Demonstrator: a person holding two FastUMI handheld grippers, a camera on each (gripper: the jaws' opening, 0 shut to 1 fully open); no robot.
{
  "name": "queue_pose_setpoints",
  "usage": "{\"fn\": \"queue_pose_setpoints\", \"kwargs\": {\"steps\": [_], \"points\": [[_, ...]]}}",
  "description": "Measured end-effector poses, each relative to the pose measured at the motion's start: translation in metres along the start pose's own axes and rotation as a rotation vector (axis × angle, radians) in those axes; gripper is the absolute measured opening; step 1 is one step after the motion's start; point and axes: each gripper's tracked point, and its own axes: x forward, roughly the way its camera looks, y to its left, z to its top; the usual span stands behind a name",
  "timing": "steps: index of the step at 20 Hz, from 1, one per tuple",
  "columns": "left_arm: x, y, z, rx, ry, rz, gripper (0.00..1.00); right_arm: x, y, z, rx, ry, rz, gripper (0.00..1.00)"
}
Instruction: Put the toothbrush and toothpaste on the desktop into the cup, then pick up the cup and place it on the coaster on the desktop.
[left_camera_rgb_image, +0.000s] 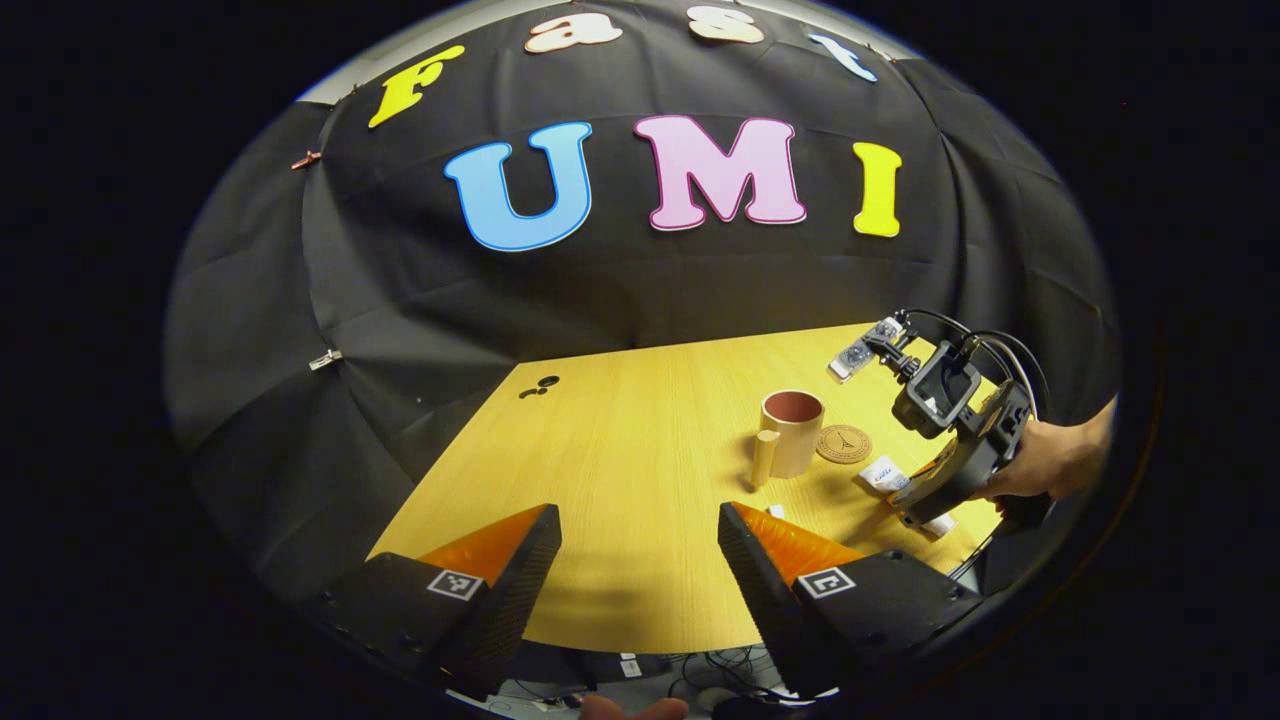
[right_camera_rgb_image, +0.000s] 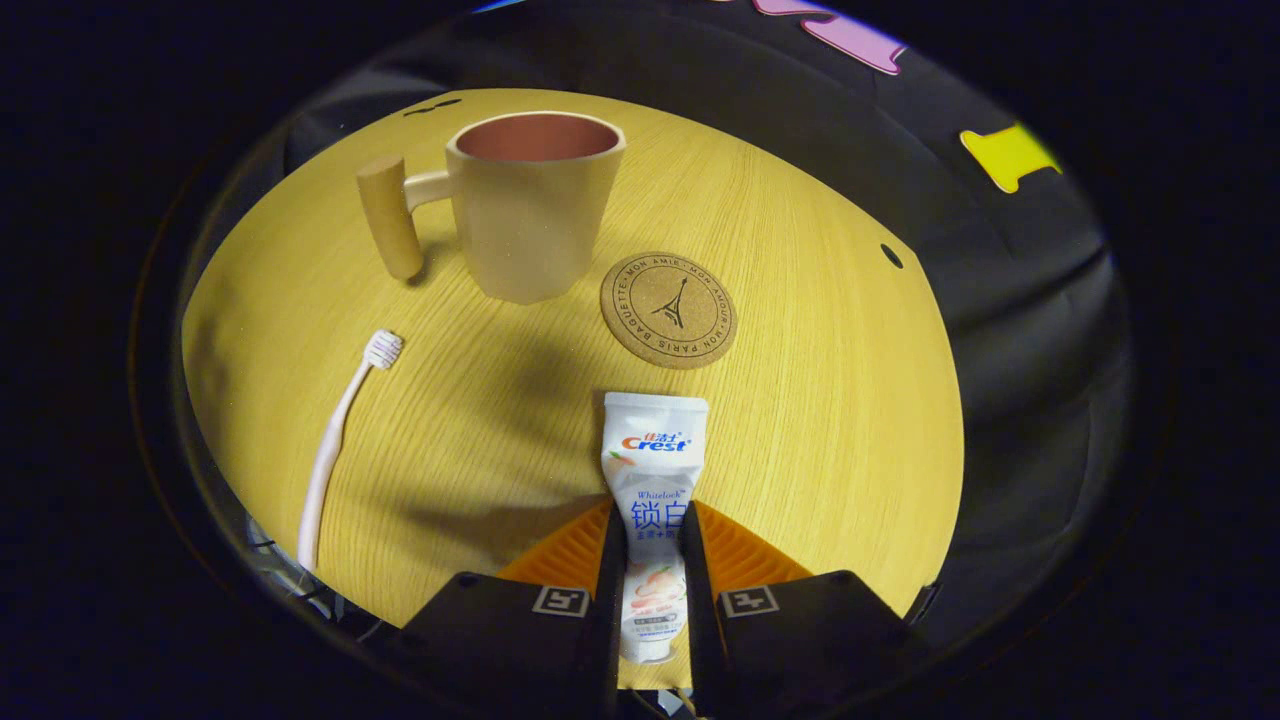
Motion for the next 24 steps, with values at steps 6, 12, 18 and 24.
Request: {"fn": "queue_pose_setpoints", "kwargs": {"steps": [6,12,18,24], "points": [[0.007,-0.032,-0.004,0.009,0.038,-0.006,0.98,0.0,0.0,-0.004,0.155,0.019,0.186,0.23],[0.034,-0.085,-0.022,-0.013,0.144,-0.112,0.96,-0.024,-0.014,-0.01,0.279,-0.102,0.33,0.23],[0.073,-0.138,-0.083,-0.044,0.403,-0.154,0.86,-0.058,-0.041,-0.03,0.338,-0.194,0.421,0.23],[0.102,-0.145,-0.119,-0.044,0.568,-0.107,0.73,-0.071,-0.076,-0.052,0.366,-0.229,0.429,0.23]]}}
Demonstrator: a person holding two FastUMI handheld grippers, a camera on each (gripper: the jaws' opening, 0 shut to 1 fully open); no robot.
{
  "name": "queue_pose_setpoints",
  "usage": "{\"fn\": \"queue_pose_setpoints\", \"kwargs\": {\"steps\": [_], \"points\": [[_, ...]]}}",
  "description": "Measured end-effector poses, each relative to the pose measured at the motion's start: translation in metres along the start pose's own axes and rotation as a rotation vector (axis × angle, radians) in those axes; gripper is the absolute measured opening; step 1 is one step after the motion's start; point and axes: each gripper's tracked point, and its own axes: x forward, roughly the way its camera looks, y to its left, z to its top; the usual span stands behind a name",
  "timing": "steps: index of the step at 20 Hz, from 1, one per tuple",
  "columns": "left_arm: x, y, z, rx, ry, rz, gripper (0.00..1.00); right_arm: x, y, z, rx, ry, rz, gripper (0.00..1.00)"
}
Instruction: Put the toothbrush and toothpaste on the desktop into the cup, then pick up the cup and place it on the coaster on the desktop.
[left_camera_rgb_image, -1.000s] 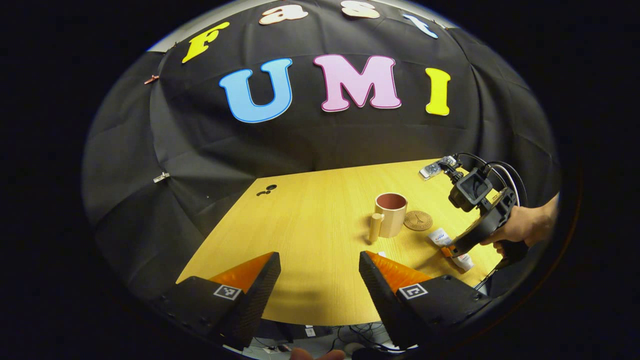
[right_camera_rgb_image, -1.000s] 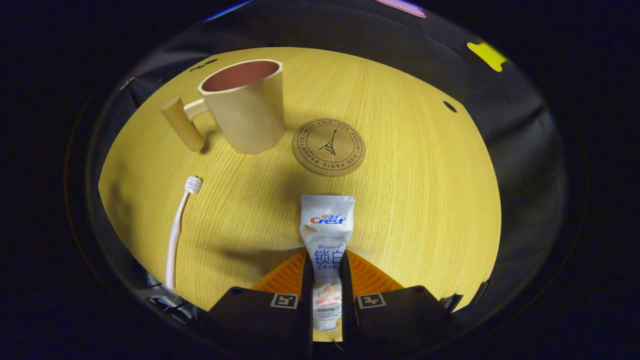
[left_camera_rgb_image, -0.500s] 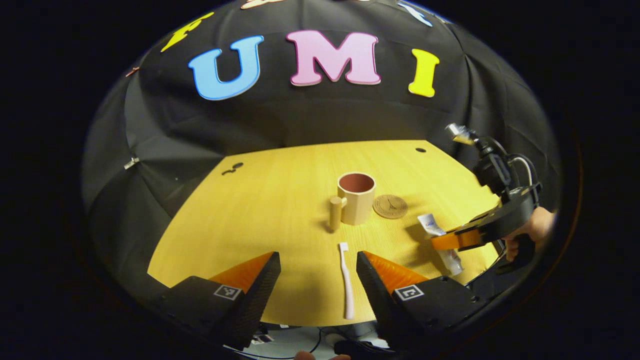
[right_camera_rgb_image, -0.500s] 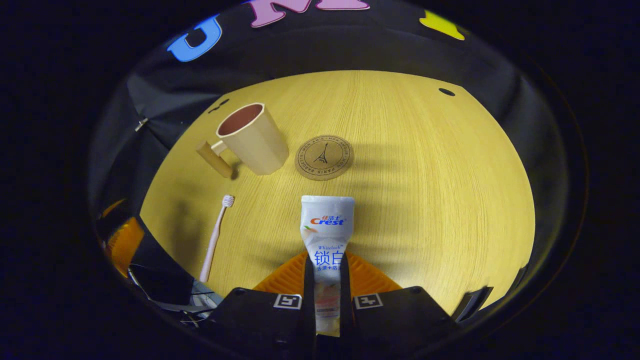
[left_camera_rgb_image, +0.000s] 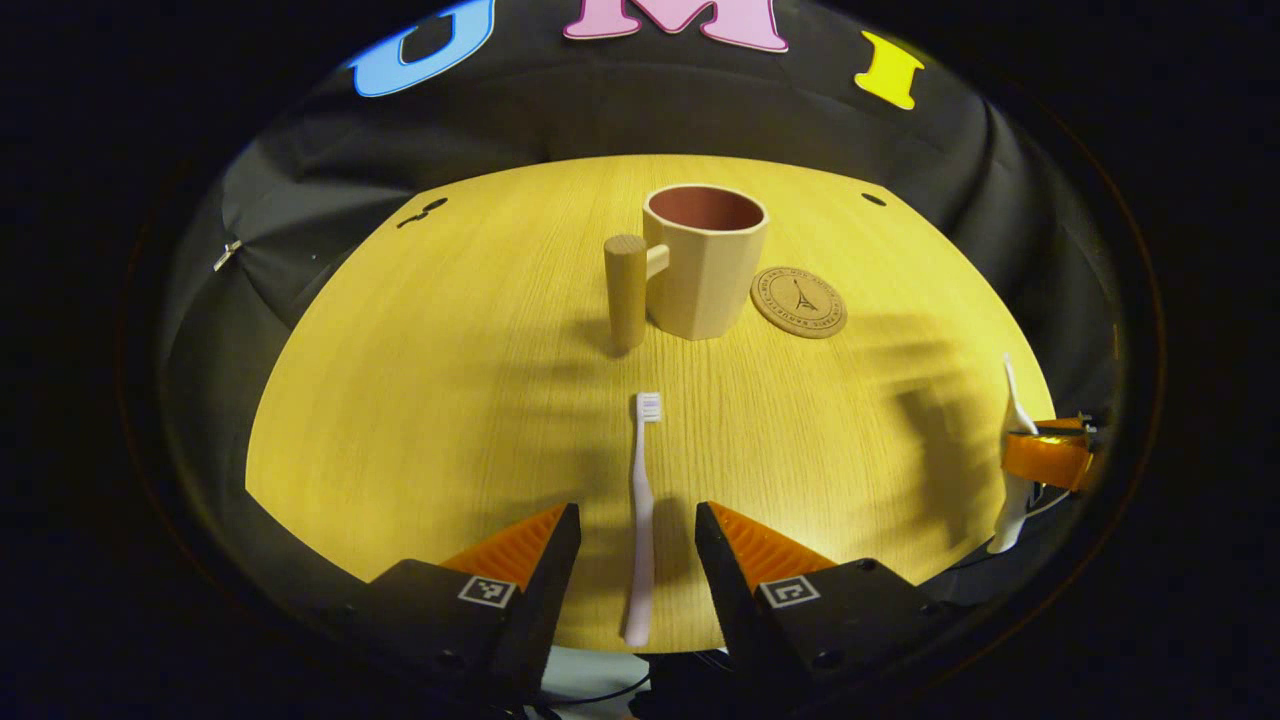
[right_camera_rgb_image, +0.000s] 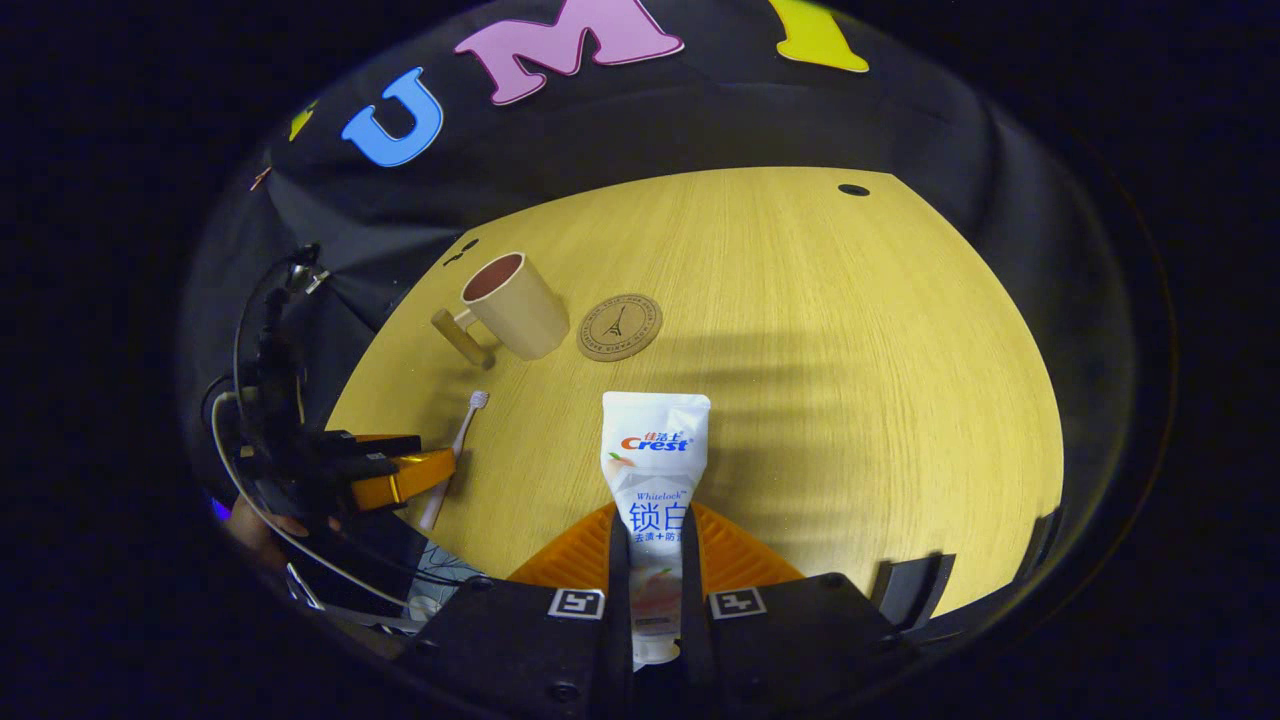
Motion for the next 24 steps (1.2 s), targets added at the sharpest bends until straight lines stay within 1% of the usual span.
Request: {"fn": "queue_pose_setpoints", "kwargs": {"steps": [3,5,6,8,11,12,14,16,17,18,19,20,22,23,24], "points": [[0.014,0.002,0.004,0.041,0.032,0.038,0.73,-0.005,-0.01,0.001,0.029,-0.005,0.011,0.23],[0.021,0.001,0.005,0.041,0.052,0.047,0.67,-0.006,-0.016,0.003,0.043,-0.008,0.019,0.23],[0.024,0.0,0.003,0.033,0.065,0.043,0.64,-0.006,-0.018,0.004,0.047,-0.007,0.022,0.23],[0.028,-0.001,0.007,0.023,0.068,0.037,0.62,-0.006,-0.019,0.005,0.048,-0.008,0.031,0.23],[0.028,-0.004,0.004,0.016,0.101,0.019,0.63,-0.003,-0.019,0.003,0.046,-0.004,0.053,0.23],[0.028,-0.005,0.003,0.016,0.111,0.015,0.59,-0.002,-0.017,0.003,0.049,-0.003,0.064,0.23],[0.029,-0.012,0.003,0.027,0.117,-0.029,0.58,0.0,-0.013,0.004,0.056,-0.004,0.083,0.23],[0.031,-0.016,0.002,0.068,0.129,-0.044,0.42,-0.001,-0.013,0.003,0.054,-0.005,0.103,0.23],[0.031,-0.02,0.004,0.092,0.127,-0.05,0.39,0.0,-0.012,0.004,0.051,-0.006,0.111,0.23],[0.032,-0.021,0.004,0.108,0.132,-0.041,0.23,0.0,-0.012,0.004,0.051,-0.007,0.118,0.23],[0.033,-0.021,0.006,0.104,0.133,-0.029,0.17,0.0,-0.011,0.005,0.053,-0.01,0.123,0.23],[0.031,-0.021,0.008,0.093,0.129,-0.027,0.13,0.0,-0.011,0.007,0.057,-0.017,0.126,0.23],[0.03,-0.02,0.01,0.063,0.108,-0.057,0.07,0.001,-0.009,0.011,0.07,-0.039,0.131,0.23],[0.029,-0.021,0.011,0.049,0.098,-0.085,0.07,0.001,-0.009,0.015,0.077,-0.056,0.132,0.23],[0.028,-0.023,0.01,0.041,0.09,-0.131,0.07,0.0,-0.009,0.019,0.083,-0.074,0.131,0.23]]}}
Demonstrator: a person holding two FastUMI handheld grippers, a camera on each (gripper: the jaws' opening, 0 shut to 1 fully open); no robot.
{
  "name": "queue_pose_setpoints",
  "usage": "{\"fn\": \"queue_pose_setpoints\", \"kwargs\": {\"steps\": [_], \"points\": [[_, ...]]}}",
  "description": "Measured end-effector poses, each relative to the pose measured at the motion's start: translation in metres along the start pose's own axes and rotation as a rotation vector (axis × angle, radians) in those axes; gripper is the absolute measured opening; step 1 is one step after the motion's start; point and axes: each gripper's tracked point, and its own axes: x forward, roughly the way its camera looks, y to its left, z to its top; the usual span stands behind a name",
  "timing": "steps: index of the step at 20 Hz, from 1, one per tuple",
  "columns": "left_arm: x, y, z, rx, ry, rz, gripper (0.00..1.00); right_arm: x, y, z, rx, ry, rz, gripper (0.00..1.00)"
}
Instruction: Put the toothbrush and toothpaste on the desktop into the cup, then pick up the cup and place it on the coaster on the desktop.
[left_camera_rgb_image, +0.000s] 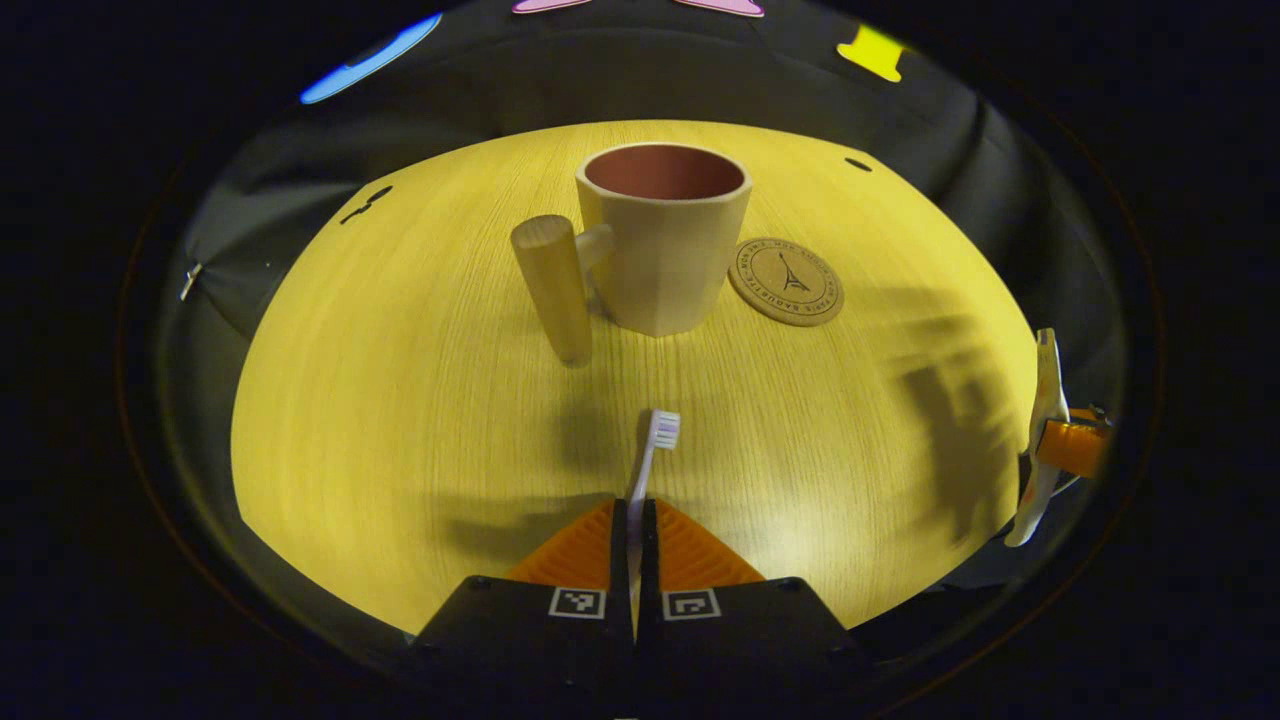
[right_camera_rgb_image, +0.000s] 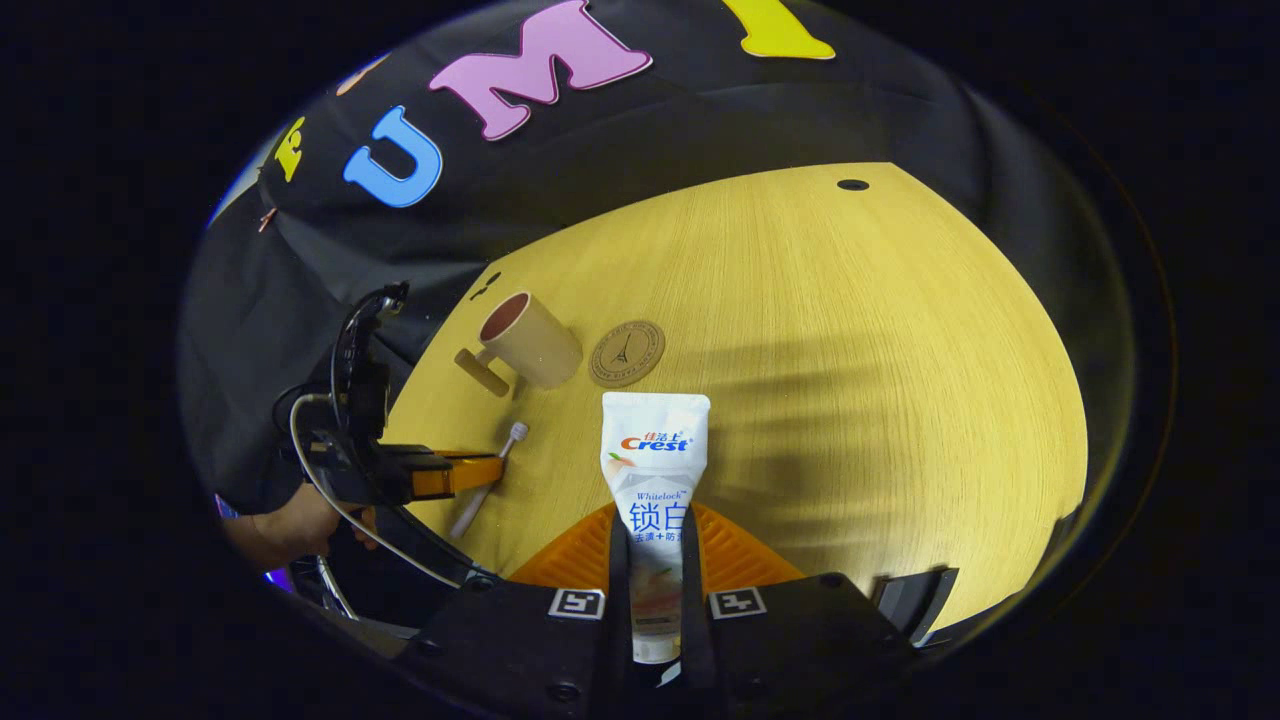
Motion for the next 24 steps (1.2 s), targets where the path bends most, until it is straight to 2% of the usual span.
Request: {"fn": "queue_pose_setpoints", "kwargs": {"steps": [3,7,15,18,24], "points": [[-0.019,-0.008,0.004,-0.019,-0.055,-0.106,0.06,-0.002,0.014,0.014,0.01,-0.058,0.003,0.23],[-0.053,-0.01,0.021,-0.035,-0.15,-0.209,0.06,0.0,0.045,0.032,0.002,-0.127,0.026,0.23],[-0.154,0.004,0.06,-0.045,-0.385,-0.347,0.06,0.013,0.137,0.109,-0.064,-0.316,0.151,0.23],[-0.184,0.014,0.071,-0.068,-0.463,-0.384,0.06,0.03,0.168,0.145,-0.078,-0.385,0.195,0.23],[-0.233,0.038,0.072,-0.101,-0.534,-0.379,0.06,0.087,0.205,0.201,-0.109,-0.474,0.22,0.23]]}}
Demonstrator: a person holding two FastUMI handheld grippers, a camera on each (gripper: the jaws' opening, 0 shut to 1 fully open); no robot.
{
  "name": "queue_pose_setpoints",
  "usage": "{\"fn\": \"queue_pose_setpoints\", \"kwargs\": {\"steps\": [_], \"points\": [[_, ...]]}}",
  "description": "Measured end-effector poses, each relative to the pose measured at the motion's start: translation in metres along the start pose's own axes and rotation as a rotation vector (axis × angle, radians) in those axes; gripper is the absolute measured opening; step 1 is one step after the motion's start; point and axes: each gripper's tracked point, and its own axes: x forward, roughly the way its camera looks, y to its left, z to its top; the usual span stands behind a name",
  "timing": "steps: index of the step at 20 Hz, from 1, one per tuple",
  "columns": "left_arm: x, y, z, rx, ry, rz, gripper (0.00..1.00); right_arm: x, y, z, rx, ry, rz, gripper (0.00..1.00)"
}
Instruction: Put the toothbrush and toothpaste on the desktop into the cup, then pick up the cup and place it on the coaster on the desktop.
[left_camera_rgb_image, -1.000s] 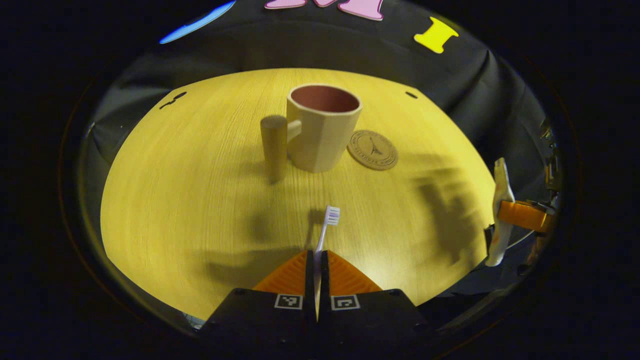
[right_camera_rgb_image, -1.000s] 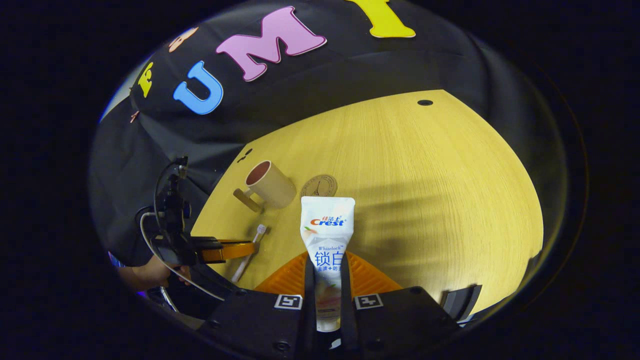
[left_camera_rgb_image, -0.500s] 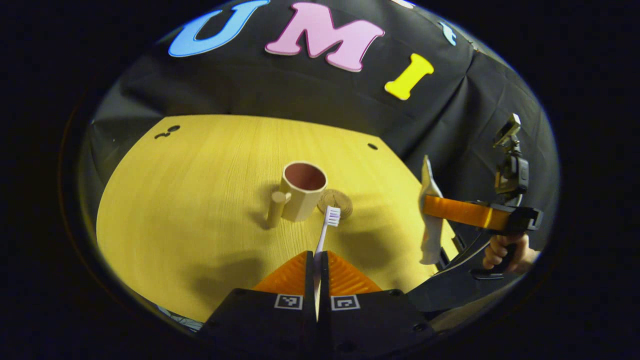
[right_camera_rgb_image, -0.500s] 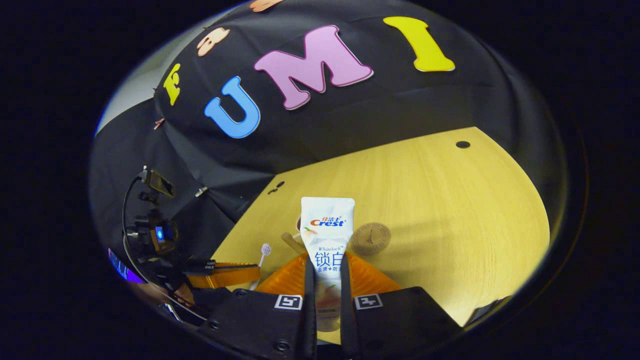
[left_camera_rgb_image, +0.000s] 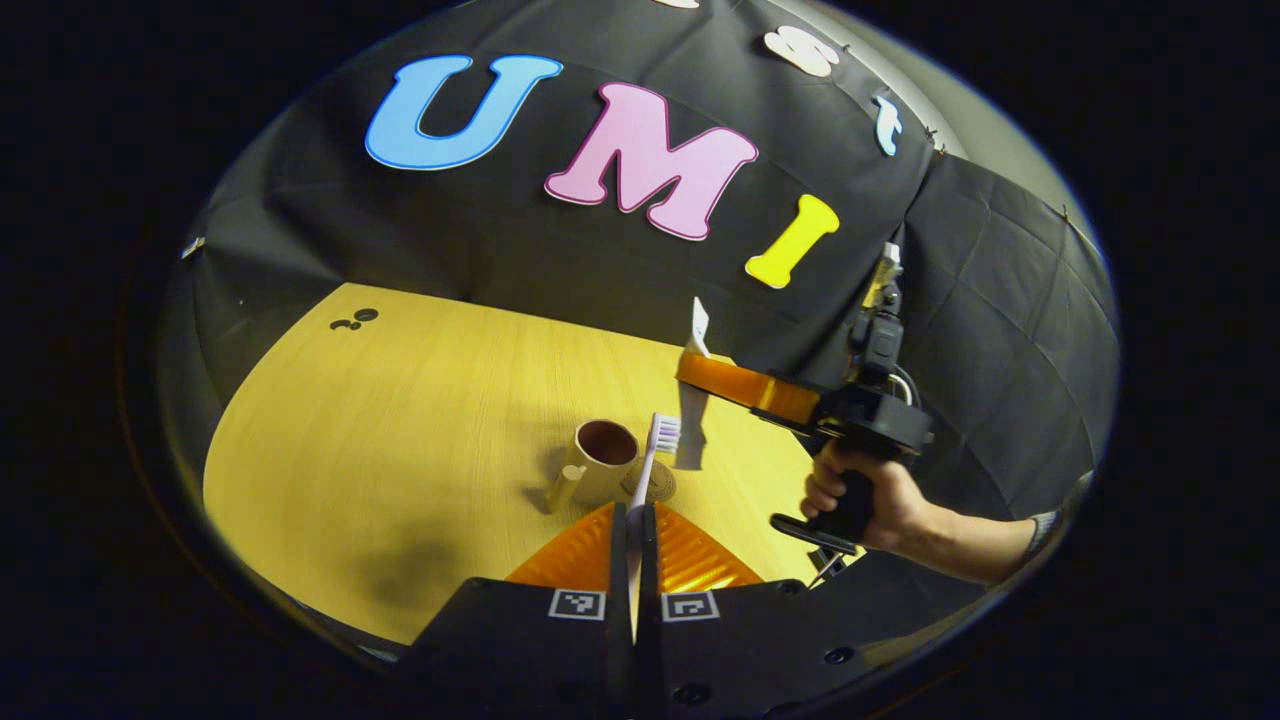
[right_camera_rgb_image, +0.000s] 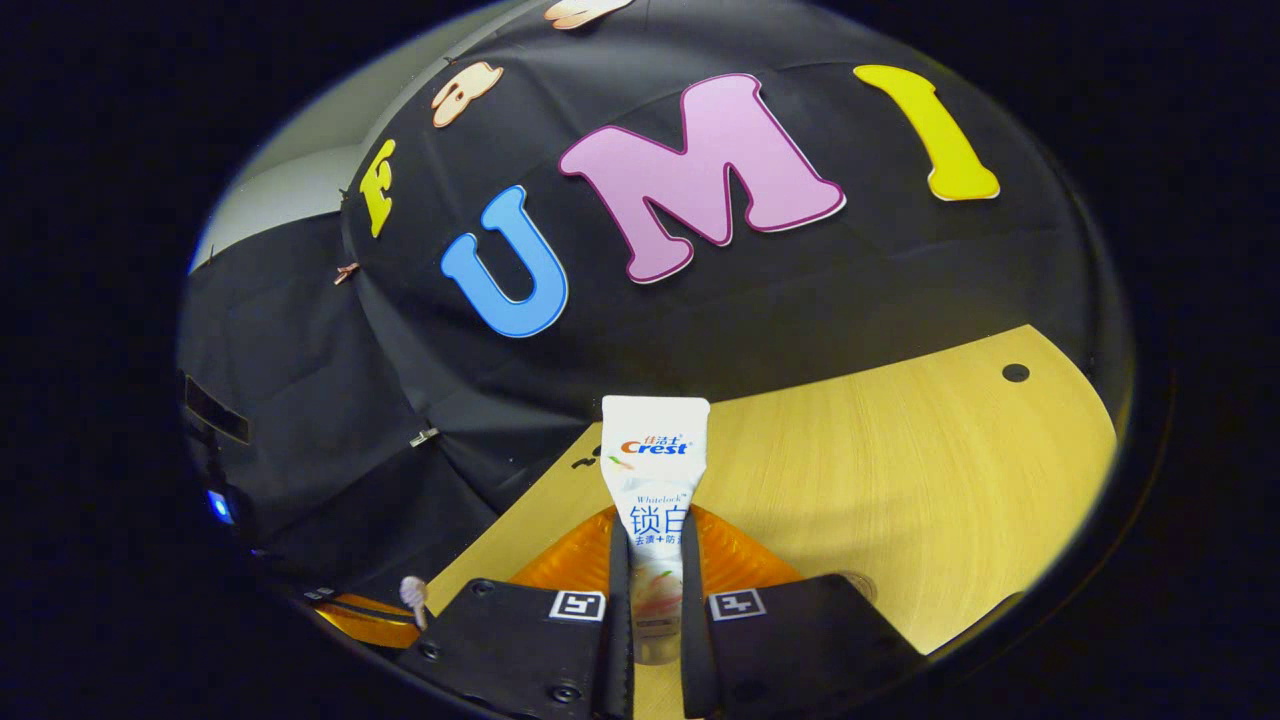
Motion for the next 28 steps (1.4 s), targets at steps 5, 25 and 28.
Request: {"fn": "queue_pose_setpoints", "kwargs": {"steps": [5,25,28], "points": [[-0.023,0.017,-0.003,-0.007,-0.019,0.052,0.06,0.048,-0.019,-0.01,-0.022,-0.002,-0.032,0.23],[-0.042,0.032,-0.026,-0.058,-0.008,0.126,0.06,0.06,-0.039,-0.085,-0.12,0.164,-0.077,0.19],[-0.04,0.025,-0.026,-0.058,-0.017,0.123,0.06,0.049,-0.038,-0.093,-0.114,0.203,-0.08,0.42]]}}
